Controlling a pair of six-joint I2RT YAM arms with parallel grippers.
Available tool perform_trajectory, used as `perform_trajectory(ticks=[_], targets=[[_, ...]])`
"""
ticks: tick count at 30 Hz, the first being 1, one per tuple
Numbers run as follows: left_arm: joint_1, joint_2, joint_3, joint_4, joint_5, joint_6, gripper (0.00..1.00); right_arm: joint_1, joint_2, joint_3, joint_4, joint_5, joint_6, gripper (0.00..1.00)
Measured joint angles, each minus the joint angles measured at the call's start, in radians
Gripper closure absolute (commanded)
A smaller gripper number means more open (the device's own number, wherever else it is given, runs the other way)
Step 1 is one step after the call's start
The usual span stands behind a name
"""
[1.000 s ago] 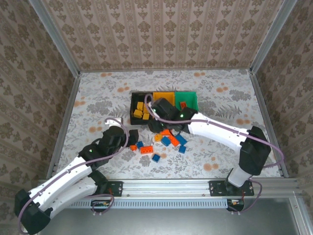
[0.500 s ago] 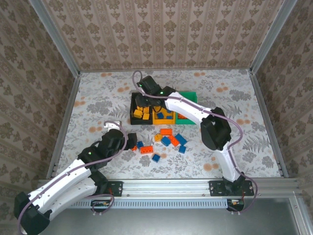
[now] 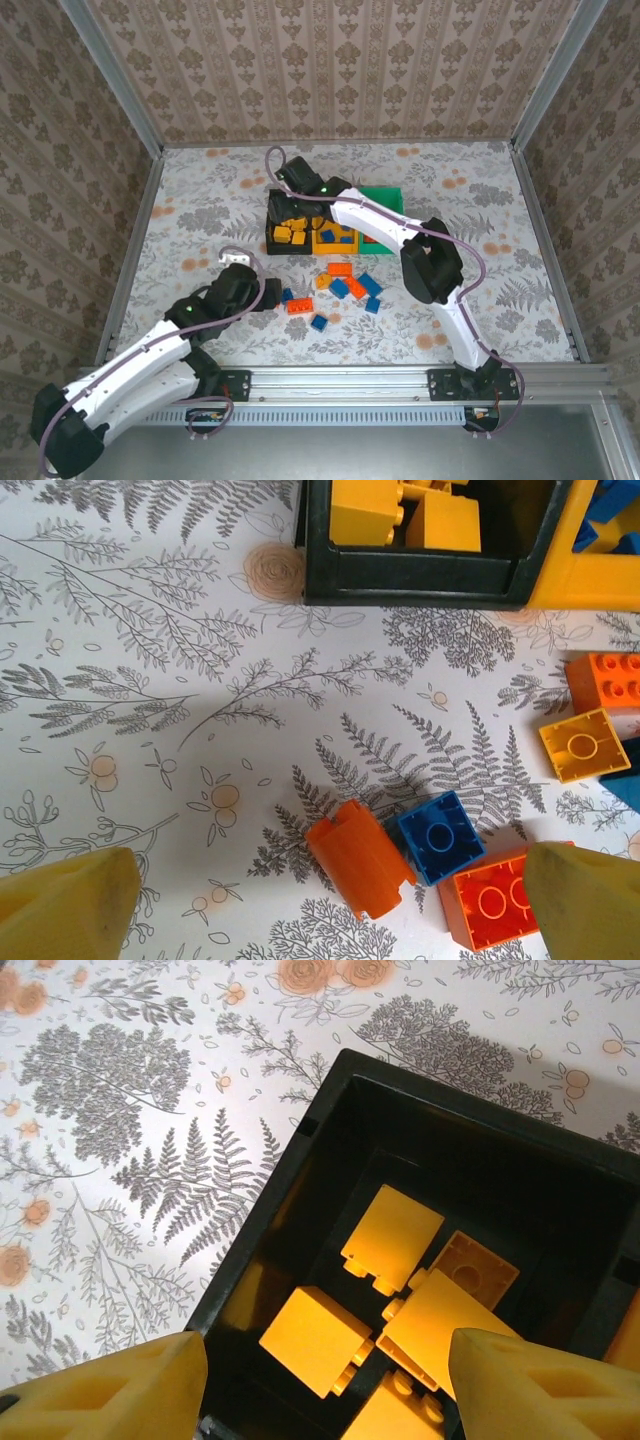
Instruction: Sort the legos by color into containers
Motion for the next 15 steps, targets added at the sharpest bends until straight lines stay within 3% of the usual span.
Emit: perform_trajectory(ticks=[11, 15], targets=[[0.053, 0.163, 0.042, -0.019, 0.111, -0.003, 0.24, 0.0, -0.444, -0.513, 0.165, 0.012, 0.048, 0.3], [0.066, 0.254, 0.042, -0.004, 0.147, -0.003, 0.28, 0.0, -0.534, -0.661, 0.195, 0.026, 0.052, 0.3]])
